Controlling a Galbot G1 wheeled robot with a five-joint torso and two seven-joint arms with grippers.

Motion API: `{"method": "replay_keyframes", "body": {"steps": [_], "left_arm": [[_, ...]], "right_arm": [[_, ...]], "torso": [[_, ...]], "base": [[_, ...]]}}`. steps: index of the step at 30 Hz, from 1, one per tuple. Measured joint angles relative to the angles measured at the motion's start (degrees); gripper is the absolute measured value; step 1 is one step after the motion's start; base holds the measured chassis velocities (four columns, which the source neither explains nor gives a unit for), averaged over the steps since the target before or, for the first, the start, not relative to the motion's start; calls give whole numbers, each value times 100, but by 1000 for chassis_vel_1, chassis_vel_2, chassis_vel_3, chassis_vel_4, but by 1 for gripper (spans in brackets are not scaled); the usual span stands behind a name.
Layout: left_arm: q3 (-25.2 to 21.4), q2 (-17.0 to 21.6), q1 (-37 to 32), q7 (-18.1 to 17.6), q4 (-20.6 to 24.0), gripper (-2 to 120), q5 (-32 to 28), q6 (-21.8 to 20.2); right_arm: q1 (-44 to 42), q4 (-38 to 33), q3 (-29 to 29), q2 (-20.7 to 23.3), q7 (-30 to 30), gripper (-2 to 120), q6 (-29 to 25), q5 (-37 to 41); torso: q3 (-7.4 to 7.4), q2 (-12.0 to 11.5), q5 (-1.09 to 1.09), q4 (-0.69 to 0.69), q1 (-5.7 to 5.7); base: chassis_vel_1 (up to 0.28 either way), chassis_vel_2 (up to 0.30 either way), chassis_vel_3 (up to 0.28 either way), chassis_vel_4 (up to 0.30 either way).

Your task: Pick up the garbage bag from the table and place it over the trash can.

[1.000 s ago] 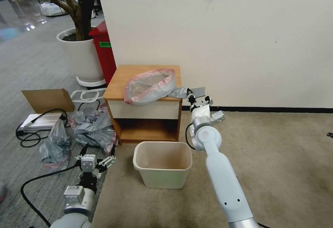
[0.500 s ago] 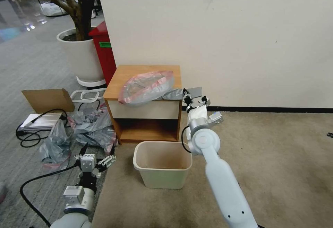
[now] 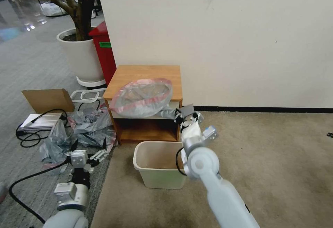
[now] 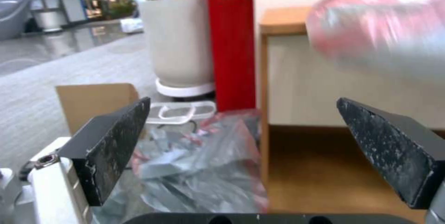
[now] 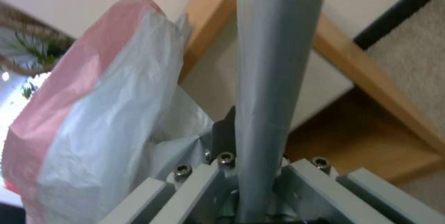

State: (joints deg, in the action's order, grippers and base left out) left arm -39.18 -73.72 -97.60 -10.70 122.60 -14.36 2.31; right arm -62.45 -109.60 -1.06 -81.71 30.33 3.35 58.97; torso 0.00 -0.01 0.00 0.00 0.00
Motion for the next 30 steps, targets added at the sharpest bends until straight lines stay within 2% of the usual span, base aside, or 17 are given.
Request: {"method": "replay_keyframes", "body": {"steps": [5, 12, 26, 30], "left_arm": [[-191, 15, 70, -157, 49, 100, -192, -23], [-221, 2, 79, -216, 65, 100, -229, -36], [-49, -27, 117, -218, -28, 100, -194, -49], [-46, 8, 124, -218, -35, 100, -192, -50]], "right_arm": [[-332, -275, 317, 204, 125, 0, 151, -134], [-707, -242, 684, 399, 216, 0, 302, -497], [-846, 9, 724, 452, 178, 0, 244, -817], [-837, 37, 728, 452, 274, 3, 417, -893]], "torso": [[0, 0, 0, 0, 0], [0, 0, 0, 0, 0], [0, 0, 0, 0, -1], [0, 0, 0, 0, 0]], "base": [[0, 0, 0, 0], [0, 0, 0, 0], [0, 0, 0, 0], [0, 0, 0, 0]]}}
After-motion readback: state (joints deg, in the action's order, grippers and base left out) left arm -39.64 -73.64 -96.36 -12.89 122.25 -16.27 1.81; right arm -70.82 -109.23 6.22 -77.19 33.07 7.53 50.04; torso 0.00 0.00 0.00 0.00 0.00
